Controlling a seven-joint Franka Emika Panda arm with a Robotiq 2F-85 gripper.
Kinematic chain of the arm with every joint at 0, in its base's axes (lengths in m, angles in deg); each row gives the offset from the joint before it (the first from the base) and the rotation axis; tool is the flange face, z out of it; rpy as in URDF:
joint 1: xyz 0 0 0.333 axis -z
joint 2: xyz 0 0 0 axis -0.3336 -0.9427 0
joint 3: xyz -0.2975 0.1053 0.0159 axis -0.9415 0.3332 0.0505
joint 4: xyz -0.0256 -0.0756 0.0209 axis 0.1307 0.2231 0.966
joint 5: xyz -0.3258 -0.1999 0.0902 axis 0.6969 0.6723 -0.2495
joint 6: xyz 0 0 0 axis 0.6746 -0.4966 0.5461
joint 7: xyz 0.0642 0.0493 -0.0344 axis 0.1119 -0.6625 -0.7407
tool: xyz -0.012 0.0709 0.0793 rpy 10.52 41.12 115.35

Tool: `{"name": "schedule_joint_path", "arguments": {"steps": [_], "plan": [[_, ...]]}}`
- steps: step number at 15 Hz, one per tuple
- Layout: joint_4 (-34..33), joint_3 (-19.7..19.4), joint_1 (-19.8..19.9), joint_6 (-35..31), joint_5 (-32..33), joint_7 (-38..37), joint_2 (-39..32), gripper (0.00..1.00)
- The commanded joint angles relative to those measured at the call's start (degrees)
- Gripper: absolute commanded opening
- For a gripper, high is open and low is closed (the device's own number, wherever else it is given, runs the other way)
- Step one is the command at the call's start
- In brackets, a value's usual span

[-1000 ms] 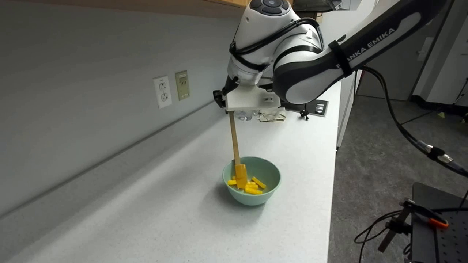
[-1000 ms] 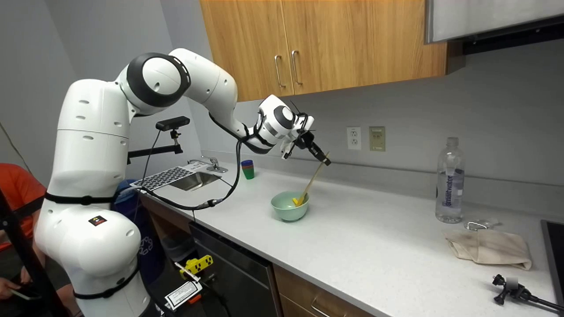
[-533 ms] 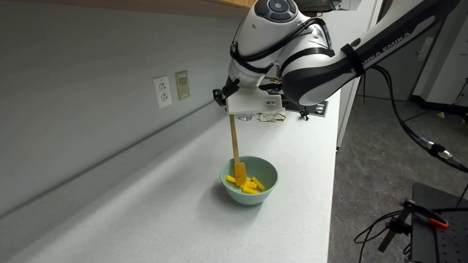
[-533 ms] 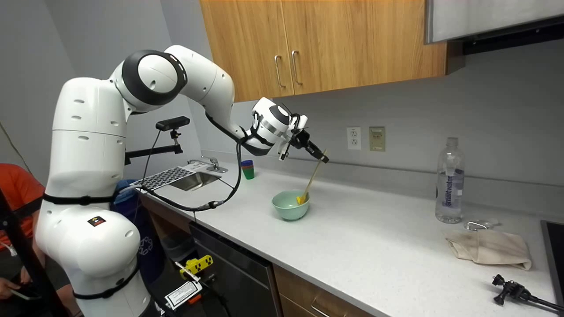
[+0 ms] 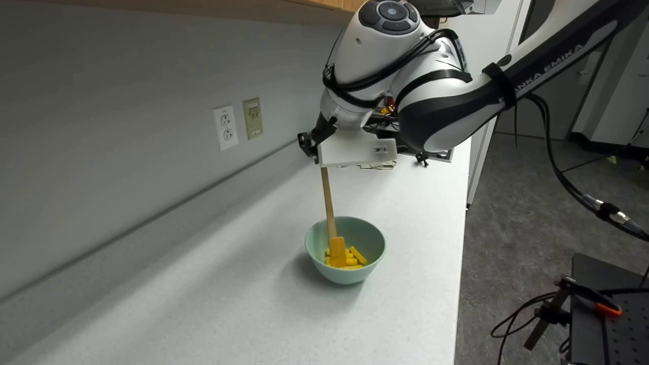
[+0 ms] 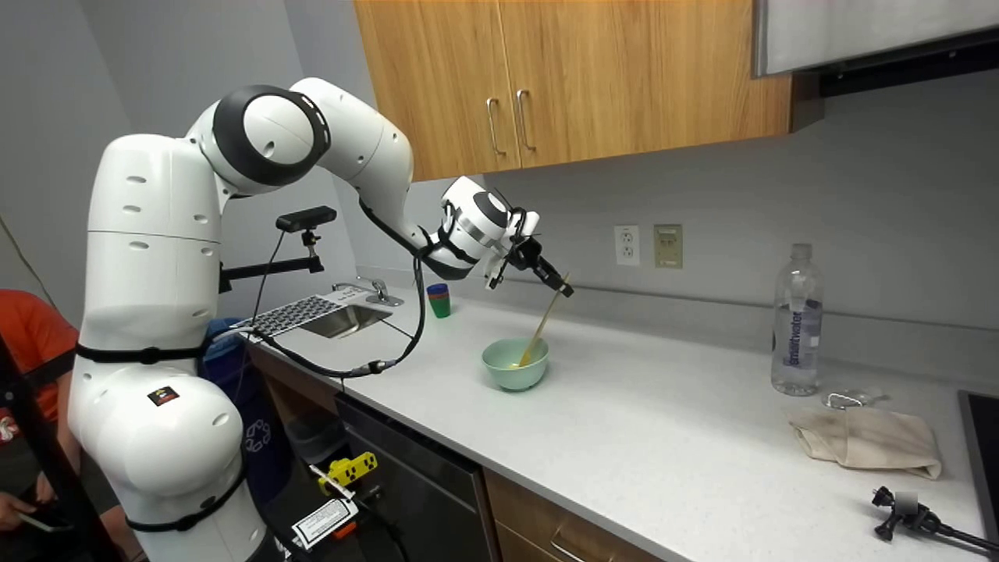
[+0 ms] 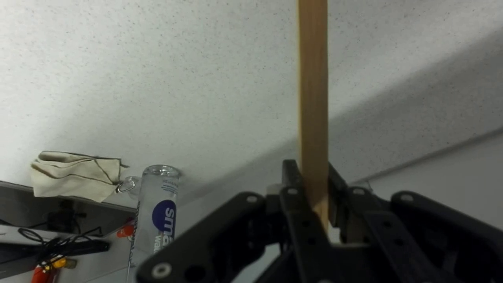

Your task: Use the object to mix the contents in the bowl

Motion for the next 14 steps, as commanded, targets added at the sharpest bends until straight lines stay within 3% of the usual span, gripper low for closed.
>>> {"name": "schedule_joint_path", "arguments": {"steps": [1,5,10,14], "plan": [[0.88,-2.24,-1.58,1.29,4.25,-3.88,1.88,0.04],[0.76,-3.80,-2.34,1.72,9.30,-7.29,2.26,0.04],[0.87,-3.70,-2.12,1.44,11.05,-7.32,2.47,0.04],[2.73,-0.60,0.45,-3.83,4.96,-0.84,2.48,0.04]]}}
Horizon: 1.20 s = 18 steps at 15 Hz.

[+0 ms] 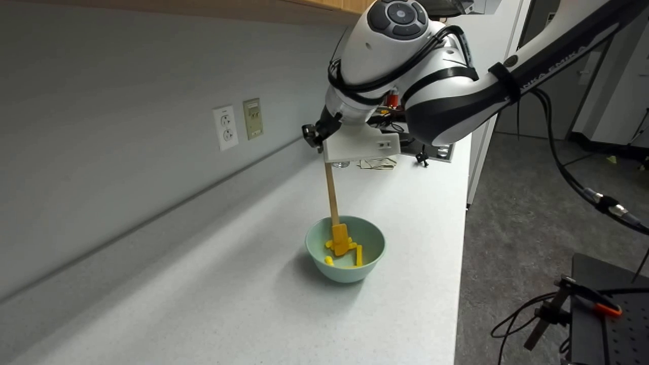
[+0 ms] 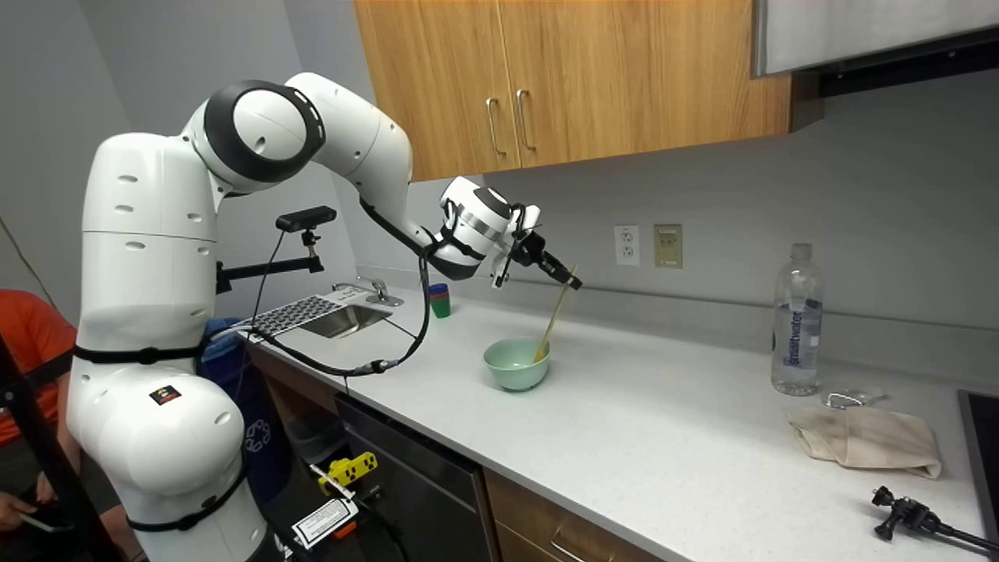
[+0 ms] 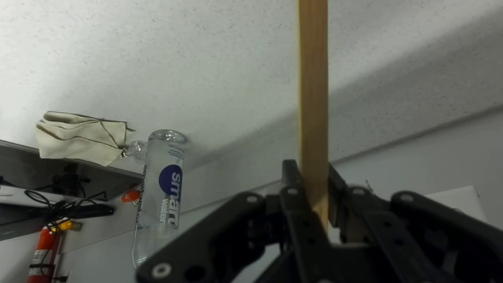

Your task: Use the object to mix the contents in the bowl

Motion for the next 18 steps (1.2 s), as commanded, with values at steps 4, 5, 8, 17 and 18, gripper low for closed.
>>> {"name": "schedule_joint_path", "arguments": {"steps": [4,5,8,17,18], "plan": [[3.40,2.96,1.85,-6.25,-6.52,5.68,1.27,0.04],[3.27,2.51,1.44,-5.95,-5.78,4.92,1.26,0.04],[2.15,0.44,0.03,-4.43,-1.27,1.65,1.23,0.04],[1.48,-1.31,-0.50,-3.00,6.35,-1.64,1.71,0.04],[2.63,0.10,0.62,-4.00,3.06,1.69,1.95,0.04]]}}
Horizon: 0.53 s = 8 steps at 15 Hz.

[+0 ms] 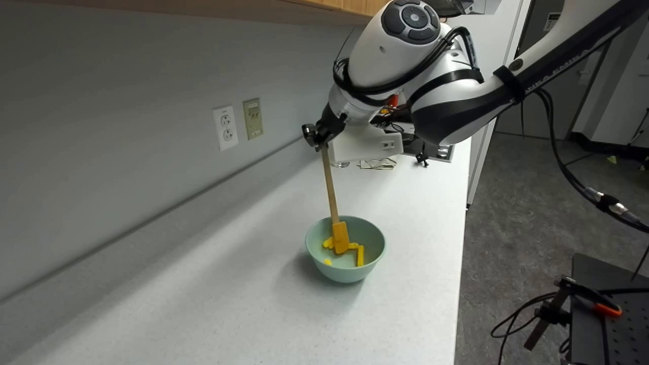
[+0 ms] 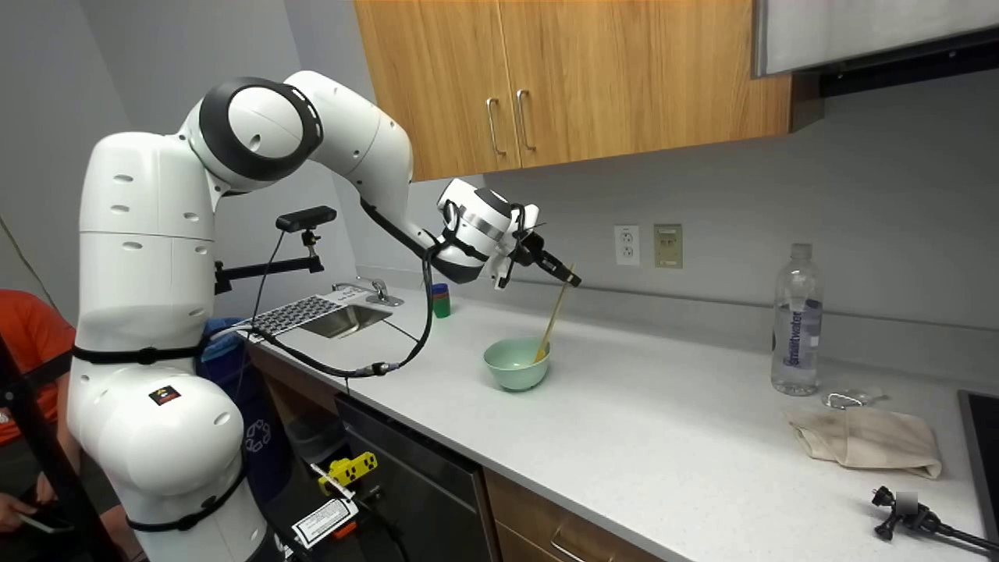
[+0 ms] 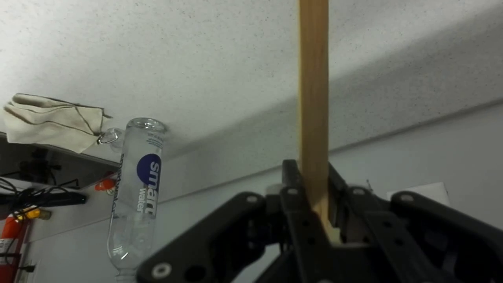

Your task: Use the object to mix the contents in the bowl

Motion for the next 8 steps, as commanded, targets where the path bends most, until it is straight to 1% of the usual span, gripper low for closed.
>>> {"name": "schedule_joint_path", "arguments": {"steps": [1,4,5,6,7,8], "plan": [[2.63,2.20,1.44,-0.99,-5.33,5.57,1.50,0.04],[5.17,6.17,3.92,-2.87,-15.75,14.76,1.71,0.04],[5.76,10.10,7.03,-3.16,-19.07,18.36,1.90,0.04],[9.53,11.35,7.99,-1.77,-23.52,22.79,6.19,0.04],[10.40,13.10,8.94,-2.20,-28.59,26.96,6.93,0.04],[10.78,13.82,9.20,-0.91,-31.84,29.26,7.65,0.04]]}}
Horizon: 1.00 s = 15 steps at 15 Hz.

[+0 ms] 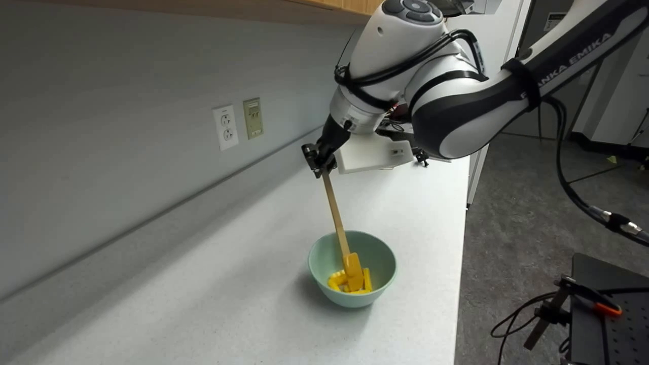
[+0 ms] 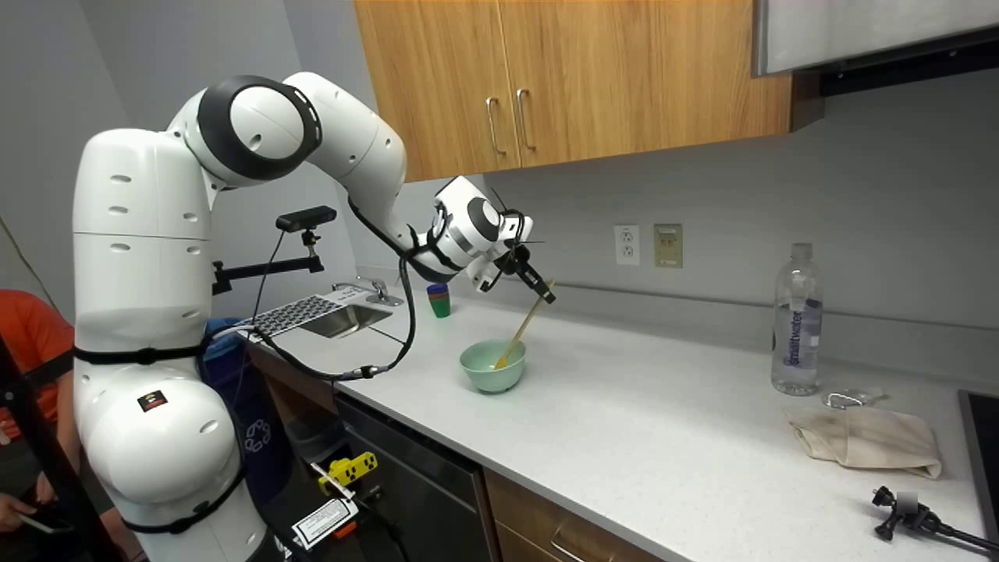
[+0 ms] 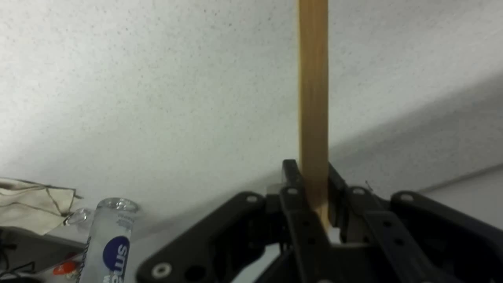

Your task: Use the object to mix the contents in the bowl

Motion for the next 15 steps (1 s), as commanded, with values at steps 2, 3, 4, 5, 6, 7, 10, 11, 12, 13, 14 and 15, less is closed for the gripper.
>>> {"name": "schedule_joint_path", "arguments": {"steps": [2,3,4,5,6,7,10,11,12,13,14,15], "plan": [[6.23,3.24,2.10,2.35,-12.71,11.22,8.02,0.04],[6.37,3.56,2.61,2.86,-11.92,10.45,8.84,0.04],[6.22,2.25,2.32,2.32,-10.30,9.22,8.90,0.04],[6.10,1.36,1.88,2.55,-8.45,7.57,9.52,0.04],[6.04,0.50,1.64,2.15,-6.70,5.99,10.00,0.04],[5.95,-0.17,1.53,1.58,-5.34,4.78,10.23,0.04],[5.52,-2.07,1.22,0.57,0.03,-0.81,10.77,0.04],[5.60,-2.17,1.28,0.75,0.54,-1.76,10.95,0.04],[5.61,-2.37,1.26,0.76,1.26,-2.89,11.06,0.04],[5.70,-2.36,1.30,0.78,1.44,-3.32,11.16,0.04],[5.78,-2.27,1.35,0.68,1.40,-3.67,11.20,0.04],[4.31,-1.95,0.58,0.78,2.07,-6.02,8.76,0.04]]}}
